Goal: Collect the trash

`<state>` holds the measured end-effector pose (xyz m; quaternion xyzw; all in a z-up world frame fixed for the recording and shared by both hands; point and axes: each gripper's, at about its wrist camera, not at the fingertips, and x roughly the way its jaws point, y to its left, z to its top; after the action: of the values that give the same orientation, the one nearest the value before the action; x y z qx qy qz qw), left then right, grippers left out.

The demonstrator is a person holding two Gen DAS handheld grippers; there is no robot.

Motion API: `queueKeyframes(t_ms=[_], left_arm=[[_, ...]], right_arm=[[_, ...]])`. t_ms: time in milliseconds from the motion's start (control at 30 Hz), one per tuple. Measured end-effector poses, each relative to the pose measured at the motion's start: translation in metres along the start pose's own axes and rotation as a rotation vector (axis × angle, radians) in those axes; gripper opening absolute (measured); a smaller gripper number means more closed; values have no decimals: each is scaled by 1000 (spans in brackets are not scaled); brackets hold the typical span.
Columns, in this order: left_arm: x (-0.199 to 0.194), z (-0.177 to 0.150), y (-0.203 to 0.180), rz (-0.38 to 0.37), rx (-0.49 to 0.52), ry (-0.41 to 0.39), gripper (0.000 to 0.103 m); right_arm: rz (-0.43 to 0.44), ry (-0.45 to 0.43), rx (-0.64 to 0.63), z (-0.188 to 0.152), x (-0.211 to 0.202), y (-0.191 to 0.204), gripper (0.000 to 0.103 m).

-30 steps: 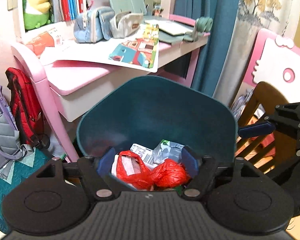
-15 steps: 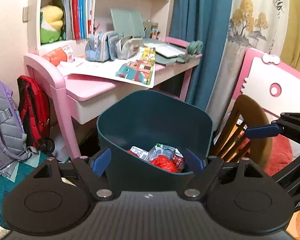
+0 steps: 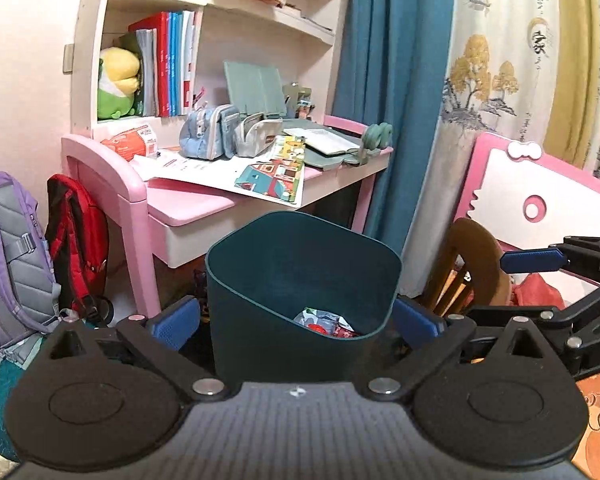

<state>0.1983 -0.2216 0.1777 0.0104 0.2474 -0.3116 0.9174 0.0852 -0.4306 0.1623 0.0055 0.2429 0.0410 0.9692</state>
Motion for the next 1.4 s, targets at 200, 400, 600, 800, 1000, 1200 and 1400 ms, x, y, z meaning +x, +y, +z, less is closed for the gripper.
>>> queueKeyframes(t_ms=[200,400,600,800,1000,1200,1400], left_arm=[[-12,-6,-11,-10,36,-26,103],[-17,-9,-18,-2,67,-36,103],[-23,-9,-20,-21,65,-69,103],[-25,-8,-25,-29,79,-76,103],[-24,-8,-26,-30,82,-76,103],[-25,-5,-28,-30,82,-85,103],[-25,-4,-27,-38,83,-88,103]], right_arm=[[3,-43,6,-7,-16,4,97],[8,-64,16,-9,-25,3,97],[5,-68,20,-12,-28,3,98],[9,-71,24,-11,-30,1,98],[7,-73,26,-11,-31,1,98],[5,-75,34,-10,-32,0,98],[7,-74,36,-11,-33,0,98]])
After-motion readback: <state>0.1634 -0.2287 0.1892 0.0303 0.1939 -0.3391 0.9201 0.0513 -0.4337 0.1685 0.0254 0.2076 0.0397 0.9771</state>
